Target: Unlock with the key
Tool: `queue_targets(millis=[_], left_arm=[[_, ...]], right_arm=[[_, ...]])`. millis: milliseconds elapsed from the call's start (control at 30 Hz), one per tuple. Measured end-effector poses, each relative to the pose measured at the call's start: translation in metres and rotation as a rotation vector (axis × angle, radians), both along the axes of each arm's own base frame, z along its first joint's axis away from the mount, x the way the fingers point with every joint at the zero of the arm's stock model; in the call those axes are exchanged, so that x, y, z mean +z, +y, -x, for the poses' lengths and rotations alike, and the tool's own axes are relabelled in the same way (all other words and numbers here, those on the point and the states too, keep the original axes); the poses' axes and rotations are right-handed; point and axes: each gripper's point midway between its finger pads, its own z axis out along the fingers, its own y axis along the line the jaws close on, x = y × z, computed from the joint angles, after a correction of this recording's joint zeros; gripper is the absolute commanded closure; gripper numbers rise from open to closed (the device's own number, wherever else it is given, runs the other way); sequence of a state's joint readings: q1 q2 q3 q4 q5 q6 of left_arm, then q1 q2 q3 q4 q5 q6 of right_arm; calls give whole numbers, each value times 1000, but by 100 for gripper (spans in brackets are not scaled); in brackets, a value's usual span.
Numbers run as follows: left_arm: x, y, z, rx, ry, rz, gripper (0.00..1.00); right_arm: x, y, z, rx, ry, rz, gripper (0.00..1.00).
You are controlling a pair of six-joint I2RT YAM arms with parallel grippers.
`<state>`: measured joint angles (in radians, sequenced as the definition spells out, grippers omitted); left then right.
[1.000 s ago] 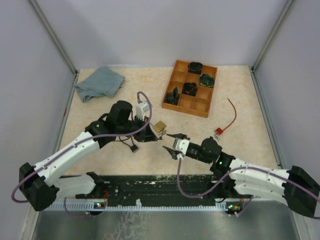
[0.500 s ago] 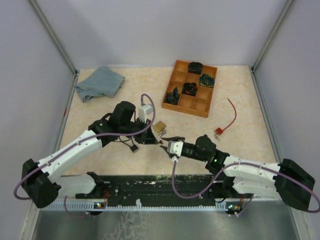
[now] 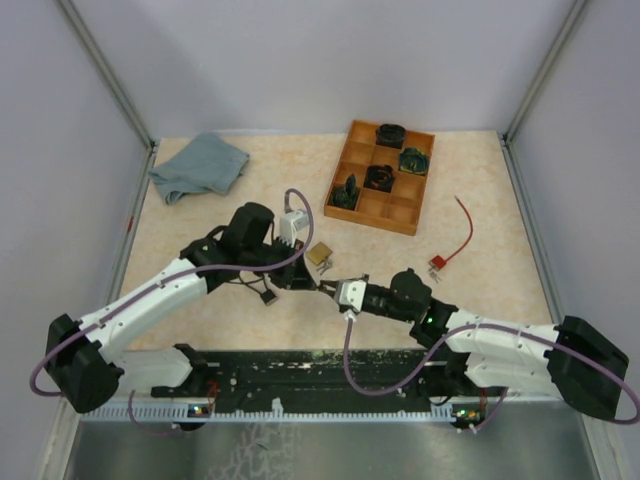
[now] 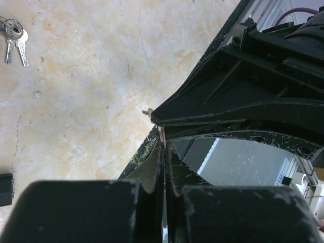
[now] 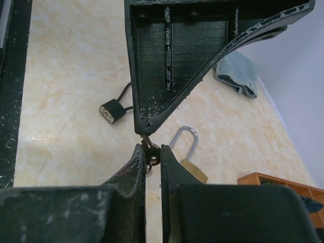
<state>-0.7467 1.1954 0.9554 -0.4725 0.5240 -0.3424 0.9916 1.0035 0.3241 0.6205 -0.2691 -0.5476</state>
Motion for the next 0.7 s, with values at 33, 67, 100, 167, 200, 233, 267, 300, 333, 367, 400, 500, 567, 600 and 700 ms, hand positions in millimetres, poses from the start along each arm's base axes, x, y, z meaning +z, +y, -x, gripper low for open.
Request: queue_targets(millis=[33, 67, 100, 167, 200, 233, 267, 300, 333, 367, 400, 500, 567, 600, 700], left_arm=[[0, 0, 0, 0, 0, 0, 96], [0, 0, 0, 1, 0, 0, 94], [0, 0, 0, 2, -1, 0, 91], [1, 0, 0, 3, -5, 2, 81], [3, 0, 0, 7, -5, 5, 77], [4, 1, 0, 10, -9, 8, 74], [7, 1, 0, 17, -13, 14, 73], [11, 2, 0, 24, -22, 22, 72], [15, 2, -1, 35, -37, 37, 71], [19, 3, -1, 47, -53, 53, 71], [23, 4, -2, 60, -71, 70, 71], [30, 9, -2, 99, -100, 100, 70], [32, 12, -5, 131, -109, 104, 68], [32, 13, -7, 149, -111, 106, 68], [35, 15, -8, 172, -121, 125, 67]], right_arm=[[0, 0, 0, -2, 5, -2, 100], [0, 0, 0, -5, 14, -6, 100], [0, 0, 0, -7, 21, -9, 100], [1, -1, 1, -11, 41, -21, 100], [2, -1, 1, -13, 51, -31, 100], [5, -1, 1, -17, 59, -47, 100], [9, 0, 1, -19, 67, -67, 100], [13, 0, 2, -19, 73, -84, 100], [17, 0, 2, -20, 85, -108, 100], [19, -1, 3, -20, 94, -123, 100], [20, -1, 4, -19, 108, -138, 100], [22, -2, 8, -16, 150, -180, 100], [23, -3, 9, -15, 172, -201, 100], [23, -3, 10, -18, 181, -208, 100], [22, -4, 8, -32, 211, -221, 100]])
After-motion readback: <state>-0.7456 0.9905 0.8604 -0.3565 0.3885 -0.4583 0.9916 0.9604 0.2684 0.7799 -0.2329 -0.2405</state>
